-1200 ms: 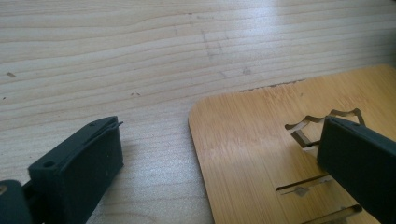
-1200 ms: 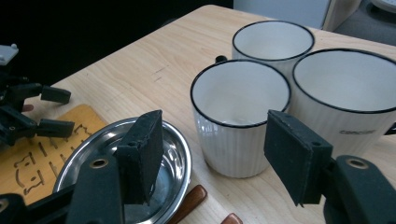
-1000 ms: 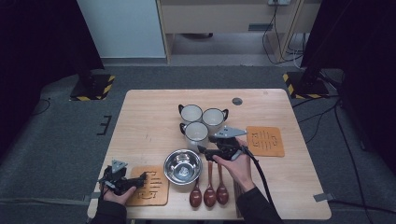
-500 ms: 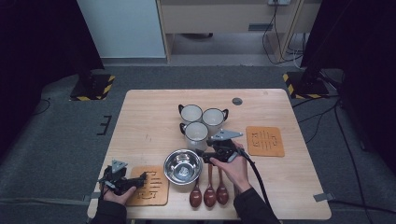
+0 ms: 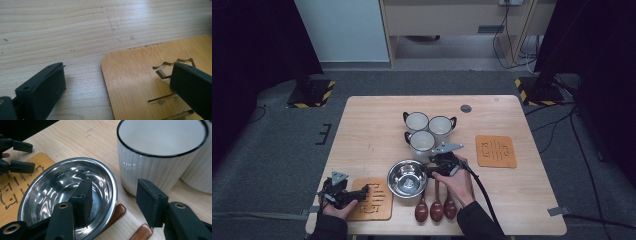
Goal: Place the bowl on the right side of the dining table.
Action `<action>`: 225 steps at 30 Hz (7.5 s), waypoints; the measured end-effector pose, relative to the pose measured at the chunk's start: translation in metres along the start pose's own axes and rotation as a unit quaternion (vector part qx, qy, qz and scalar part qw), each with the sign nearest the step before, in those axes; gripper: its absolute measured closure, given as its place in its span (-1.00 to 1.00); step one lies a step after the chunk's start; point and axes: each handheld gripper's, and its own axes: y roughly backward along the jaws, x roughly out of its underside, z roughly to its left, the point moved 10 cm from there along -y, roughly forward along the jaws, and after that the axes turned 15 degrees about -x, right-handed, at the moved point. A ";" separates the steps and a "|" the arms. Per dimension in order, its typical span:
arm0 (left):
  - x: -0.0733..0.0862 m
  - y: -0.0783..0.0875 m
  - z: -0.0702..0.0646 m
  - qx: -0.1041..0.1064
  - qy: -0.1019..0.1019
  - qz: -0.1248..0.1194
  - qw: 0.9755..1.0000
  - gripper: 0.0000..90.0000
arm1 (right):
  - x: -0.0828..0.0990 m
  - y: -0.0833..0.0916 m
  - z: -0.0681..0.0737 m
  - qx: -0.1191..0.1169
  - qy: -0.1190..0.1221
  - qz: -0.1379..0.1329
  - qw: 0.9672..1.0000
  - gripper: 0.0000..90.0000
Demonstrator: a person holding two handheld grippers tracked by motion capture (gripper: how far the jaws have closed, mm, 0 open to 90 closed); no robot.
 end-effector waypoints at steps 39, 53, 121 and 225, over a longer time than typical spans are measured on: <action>0.000 0.000 0.000 0.001 -0.001 0.000 1.000 -1.00 | 0.028 -0.037 -0.007 -0.021 -0.072 0.078 0.994 0.54; 0.000 0.000 0.000 0.001 -0.001 0.000 1.000 -1.00 | 0.028 -0.042 -0.008 -0.014 -0.089 0.082 0.993 0.71; 0.000 0.000 0.000 0.001 -0.001 0.000 1.000 -1.00 | -0.005 0.036 0.017 -0.055 -0.051 -0.050 0.996 0.86; -0.001 -0.001 0.000 0.002 -0.001 -0.001 1.000 -1.00 | 0.045 0.196 -0.164 0.151 -0.179 -0.171 0.957 0.86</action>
